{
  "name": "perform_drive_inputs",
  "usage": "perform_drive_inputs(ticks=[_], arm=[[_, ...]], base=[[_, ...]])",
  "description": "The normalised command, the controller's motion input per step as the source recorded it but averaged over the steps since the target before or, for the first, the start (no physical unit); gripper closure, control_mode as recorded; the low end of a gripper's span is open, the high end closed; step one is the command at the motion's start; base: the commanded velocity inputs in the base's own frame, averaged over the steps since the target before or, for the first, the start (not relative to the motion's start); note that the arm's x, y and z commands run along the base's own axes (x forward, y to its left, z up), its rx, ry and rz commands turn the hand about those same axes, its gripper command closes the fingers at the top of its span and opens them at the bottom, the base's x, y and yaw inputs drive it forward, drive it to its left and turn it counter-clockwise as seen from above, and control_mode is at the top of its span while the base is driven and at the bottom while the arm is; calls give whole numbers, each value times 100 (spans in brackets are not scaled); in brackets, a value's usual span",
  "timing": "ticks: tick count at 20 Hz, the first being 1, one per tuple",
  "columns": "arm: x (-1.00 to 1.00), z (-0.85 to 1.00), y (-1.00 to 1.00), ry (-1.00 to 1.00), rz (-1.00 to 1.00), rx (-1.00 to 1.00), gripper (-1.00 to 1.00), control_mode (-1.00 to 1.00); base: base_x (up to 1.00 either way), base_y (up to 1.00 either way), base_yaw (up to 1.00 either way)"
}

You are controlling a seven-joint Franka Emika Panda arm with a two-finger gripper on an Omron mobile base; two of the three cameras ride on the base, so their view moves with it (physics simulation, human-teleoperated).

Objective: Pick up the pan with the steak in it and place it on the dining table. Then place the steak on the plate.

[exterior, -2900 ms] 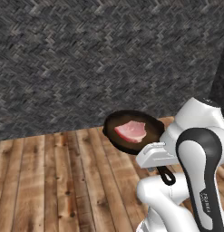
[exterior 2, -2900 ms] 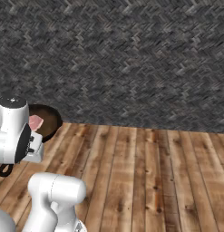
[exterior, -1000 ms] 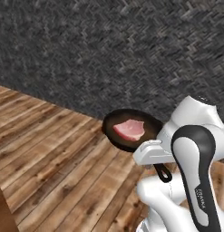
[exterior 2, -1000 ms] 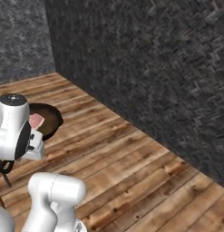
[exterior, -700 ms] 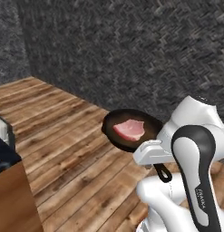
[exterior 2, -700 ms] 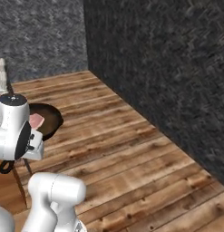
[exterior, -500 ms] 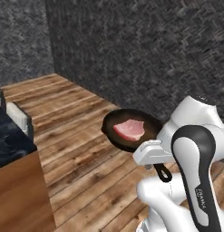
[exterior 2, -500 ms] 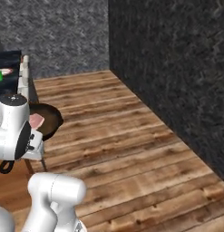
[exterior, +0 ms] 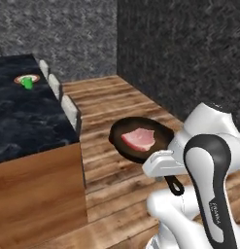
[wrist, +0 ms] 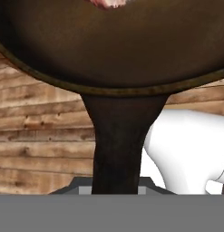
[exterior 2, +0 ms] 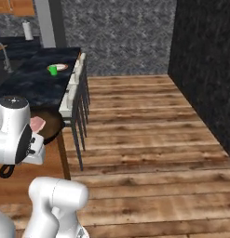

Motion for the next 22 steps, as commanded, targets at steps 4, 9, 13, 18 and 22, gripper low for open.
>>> perform_drive_inputs(ticks=[4,9,13,18,22], arm=[[0,0,0,0,0,0,100,100],[0,0,0,0,0,0,100,100],[0,0,0,0,0,0,100,100],[0,0,0,0,0,0,100,100],[0,0,0,0,0,0,100,100]], base=[[-2,0,50],[4,-33,9],[2,-98,0],[12,-100,-1],[11,-100,-1]])
